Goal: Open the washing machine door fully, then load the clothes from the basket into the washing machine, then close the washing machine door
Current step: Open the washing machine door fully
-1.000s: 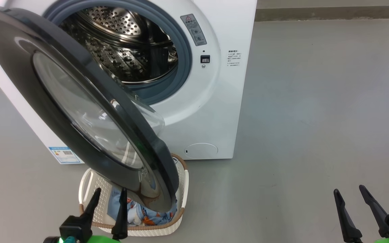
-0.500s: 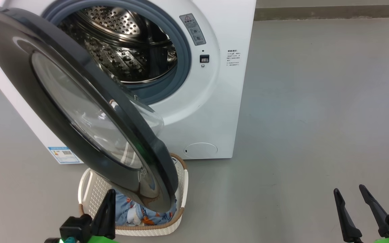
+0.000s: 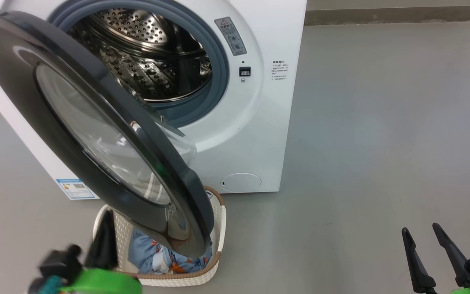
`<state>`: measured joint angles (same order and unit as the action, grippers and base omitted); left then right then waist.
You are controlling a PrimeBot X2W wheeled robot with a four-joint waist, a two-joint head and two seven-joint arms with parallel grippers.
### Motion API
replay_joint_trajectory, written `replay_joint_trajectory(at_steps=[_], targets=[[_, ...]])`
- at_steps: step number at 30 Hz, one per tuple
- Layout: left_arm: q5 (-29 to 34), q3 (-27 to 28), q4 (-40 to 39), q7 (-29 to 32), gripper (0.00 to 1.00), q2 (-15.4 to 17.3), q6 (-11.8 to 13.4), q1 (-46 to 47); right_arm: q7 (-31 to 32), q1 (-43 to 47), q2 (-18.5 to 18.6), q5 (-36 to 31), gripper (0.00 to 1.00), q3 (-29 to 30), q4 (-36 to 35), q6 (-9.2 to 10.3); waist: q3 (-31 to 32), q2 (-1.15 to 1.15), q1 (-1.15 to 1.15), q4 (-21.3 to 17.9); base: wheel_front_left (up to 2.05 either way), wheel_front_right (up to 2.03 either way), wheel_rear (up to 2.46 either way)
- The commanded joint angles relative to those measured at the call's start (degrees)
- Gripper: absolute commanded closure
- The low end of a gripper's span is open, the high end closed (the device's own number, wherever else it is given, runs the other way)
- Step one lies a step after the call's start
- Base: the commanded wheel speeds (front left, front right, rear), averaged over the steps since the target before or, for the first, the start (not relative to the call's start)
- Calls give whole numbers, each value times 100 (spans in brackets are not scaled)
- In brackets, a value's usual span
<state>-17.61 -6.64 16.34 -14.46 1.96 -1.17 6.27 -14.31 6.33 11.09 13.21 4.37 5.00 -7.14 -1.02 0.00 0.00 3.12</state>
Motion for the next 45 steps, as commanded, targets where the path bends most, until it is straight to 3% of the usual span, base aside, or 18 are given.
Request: replay_joint_trajectory(at_steps=[1, 8, 16, 24, 28, 35, 45], targets=[[-335, 455, -792, -54, 100, 99, 58, 648, -69, 20, 64, 3, 0, -86, -136, -35, 7, 0, 0, 30, 0, 0, 0], [88, 371, -1608, 27, 100, 224, 263, 1114, -69, 40, 38, -11, 0, -86, -119, -35, 40, 0, 0, 45, 0, 0, 0], [597, -201, -2665, 338, 100, 246, 327, 1505, -69, 92, 32, -15, 0, -60, -114, -35, 89, 0, 0, 25, 0, 0, 0], [581, -1433, -3448, 878, 100, 137, 135, 1724, -69, 105, 35, -21, 0, -78, -110, -35, 89, 0, 0, -18, 0, 0, 0], [210, -2100, -3393, 1335, 100, 108, 63, 1671, -69, 86, 47, -10, 0, -102, -108, -35, 44, 0, 0, -45, 0, 0, 0], [-361, -2773, -2956, 1855, 100, 95, 180, 1568, -69, 61, 58, 17, 0, -134, -91, -35, -25, 0, 0, -69, 0, 0, 0], [-399, -3117, -2050, 2118, 100, 93, 532, 1617, -69, -13, 62, 40, 0, -151, -68, -35, -115, 0, 0, -72, 0, 0, 0]])
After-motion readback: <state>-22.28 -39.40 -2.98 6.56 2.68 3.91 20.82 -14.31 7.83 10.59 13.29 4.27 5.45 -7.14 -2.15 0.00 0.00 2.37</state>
